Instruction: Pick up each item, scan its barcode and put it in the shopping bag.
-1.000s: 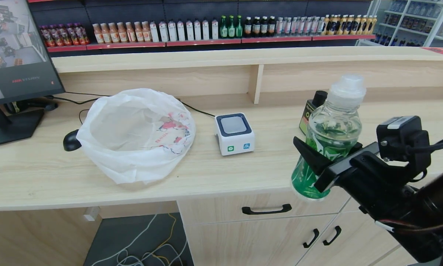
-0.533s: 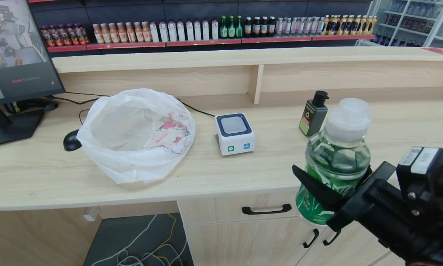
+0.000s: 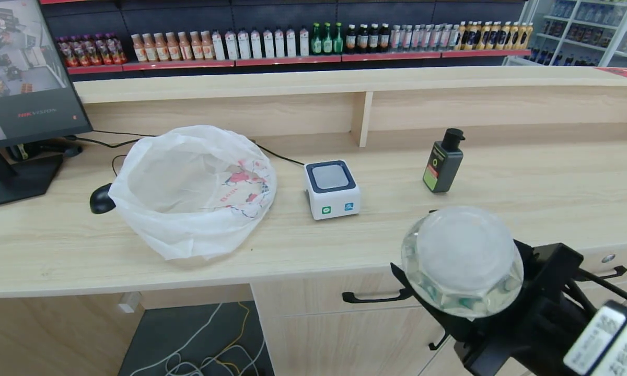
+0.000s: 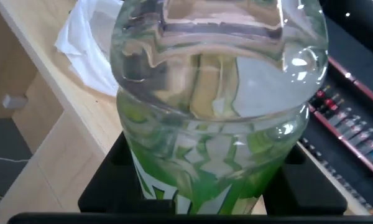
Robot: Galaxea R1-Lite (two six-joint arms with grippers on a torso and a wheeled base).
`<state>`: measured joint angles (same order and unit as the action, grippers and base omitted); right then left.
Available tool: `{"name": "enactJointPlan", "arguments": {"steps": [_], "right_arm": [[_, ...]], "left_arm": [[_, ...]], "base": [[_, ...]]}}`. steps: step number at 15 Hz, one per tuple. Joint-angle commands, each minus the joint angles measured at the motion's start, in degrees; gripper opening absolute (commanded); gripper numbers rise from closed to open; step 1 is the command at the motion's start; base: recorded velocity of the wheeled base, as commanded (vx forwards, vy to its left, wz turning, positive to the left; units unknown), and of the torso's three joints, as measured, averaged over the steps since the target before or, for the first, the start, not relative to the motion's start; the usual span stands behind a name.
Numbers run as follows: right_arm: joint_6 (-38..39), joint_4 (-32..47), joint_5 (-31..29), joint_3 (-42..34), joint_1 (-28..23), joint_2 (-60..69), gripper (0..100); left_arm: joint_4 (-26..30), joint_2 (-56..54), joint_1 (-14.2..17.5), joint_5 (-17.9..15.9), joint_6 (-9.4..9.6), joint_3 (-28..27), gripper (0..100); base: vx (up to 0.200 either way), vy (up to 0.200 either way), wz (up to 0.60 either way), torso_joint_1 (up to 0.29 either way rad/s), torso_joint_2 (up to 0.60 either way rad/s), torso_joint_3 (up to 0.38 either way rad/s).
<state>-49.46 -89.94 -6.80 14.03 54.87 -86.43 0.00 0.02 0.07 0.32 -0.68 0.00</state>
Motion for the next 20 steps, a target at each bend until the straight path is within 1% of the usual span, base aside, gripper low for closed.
{"name": "enactJointPlan", "arguments": {"steps": [1,2,3,5,6,8,10,11,15,16,17,20], "right_arm": [[-7.06,-0.06,-4.71,2.93,6.74,-1.64,0],[-10.22,-0.06,-6.73,3.72,8.24,-2.25,0],[-13.74,-0.06,-7.17,4.51,8.68,-3.22,0],[-16.46,-0.06,-7.35,4.51,9.03,-4.89,0],[-19.27,-0.06,-7.44,5.57,9.64,-5.41,0],[-21.38,-0.06,-7.26,8.73,10.26,-6.12,0],[-24.37,-0.06,-7.00,11.90,13.86,-8.05,0],[-25.78,-0.06,-6.64,12.69,14.65,-8.23,0],[-29.82,-0.06,-6.12,11.11,17.90,-7.52,0],[-29.82,-0.06,-6.12,11.11,17.90,-7.52,0],[-31.84,-0.06,-6.47,8.73,18.34,-6.21,0],[-35.18,-0.06,-6.56,8.82,18.43,-6.29,0]], "left_arm": [[0.00,-0.02,0.01,0.03,-0.02,0.00,100],[0.00,-0.02,0.01,0.03,-0.02,0.00,100],[0.00,-0.02,0.01,0.03,-0.02,0.00,100],[0.00,-0.02,0.01,0.03,-0.02,0.00,100],[0.00,-0.02,0.01,0.03,-0.02,0.00,100],[0.00,-0.02,0.01,0.03,-0.02,0.00,100],[0.00,-0.02,0.01,0.03,-0.02,0.00,100],[0.00,-0.02,0.01,0.03,-0.02,0.00,100],[0.00,-0.02,0.01,0.03,-0.02,0.00,100],[0.00,-0.02,0.01,0.03,-0.02,0.00,100],[0.00,-0.02,0.01,0.03,-0.02,0.00,100],[0.00,-0.02,0.01,0.03,-0.02,0.00,100]], "base": [[0.000,0.000,0.00,0.000,0.00,0.000],[0.000,0.000,0.00,0.000,0.00,0.000],[0.000,0.000,0.00,0.000,0.00,0.000],[0.000,0.000,0.00,0.000,0.00,0.000],[0.000,0.000,0.00,0.000,0.00,0.000],[0.000,0.000,0.00,0.000,0.00,0.000],[0.000,0.000,0.00,0.000,0.00,0.000],[0.000,0.000,0.00,0.000,0.00,0.000],[0.000,0.000,0.00,0.000,0.00,0.000],[0.000,0.000,0.00,0.000,0.00,0.000],[0.000,0.000,0.00,0.000,0.00,0.000],[0.000,0.000,0.00,0.000,0.00,0.000]]}}
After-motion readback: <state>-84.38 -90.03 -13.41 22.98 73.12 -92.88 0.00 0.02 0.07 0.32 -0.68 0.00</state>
